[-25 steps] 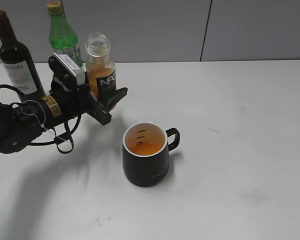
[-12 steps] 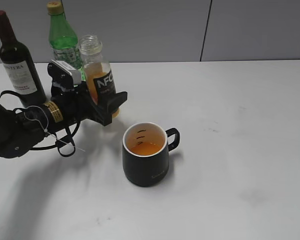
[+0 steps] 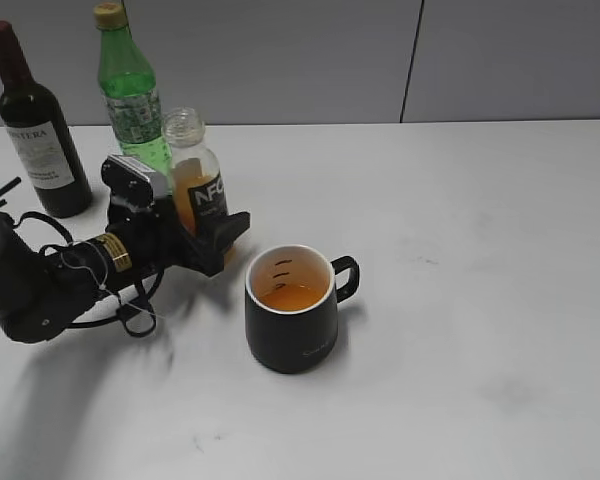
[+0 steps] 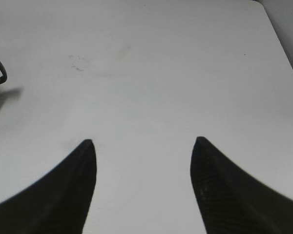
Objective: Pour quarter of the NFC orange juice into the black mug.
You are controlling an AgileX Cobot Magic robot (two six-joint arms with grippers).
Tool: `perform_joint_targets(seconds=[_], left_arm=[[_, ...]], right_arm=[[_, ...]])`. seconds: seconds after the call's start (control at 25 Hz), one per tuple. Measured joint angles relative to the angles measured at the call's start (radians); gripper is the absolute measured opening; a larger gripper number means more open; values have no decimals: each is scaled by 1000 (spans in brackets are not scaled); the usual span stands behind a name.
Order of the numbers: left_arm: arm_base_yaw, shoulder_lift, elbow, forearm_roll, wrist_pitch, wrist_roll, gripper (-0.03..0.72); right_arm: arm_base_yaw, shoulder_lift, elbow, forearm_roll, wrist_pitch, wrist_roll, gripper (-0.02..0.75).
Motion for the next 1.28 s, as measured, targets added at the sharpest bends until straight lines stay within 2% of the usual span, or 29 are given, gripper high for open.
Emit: perform_joint_targets(seconds=[0.28, 0.36, 0.52, 0.6, 0.84, 1.28], left_arm=[[0, 37, -4, -27, -65, 34, 478], [0, 37, -4, -30, -61, 34, 520], [0, 47, -4, -62, -44, 34, 655], [0, 47, -4, -70, -43, 34, 678], [0, 44, 36, -78, -41, 34, 693], [-1, -91, 231, -146, -38, 34, 694]], right_arm=[[0, 0, 0, 0, 0, 0, 465], [0, 0, 0, 0, 0, 0, 465], [0, 0, 0, 0, 0, 0, 465], [0, 0, 0, 0, 0, 0, 465], [0, 0, 0, 0, 0, 0, 465], [0, 0, 0, 0, 0, 0, 465]])
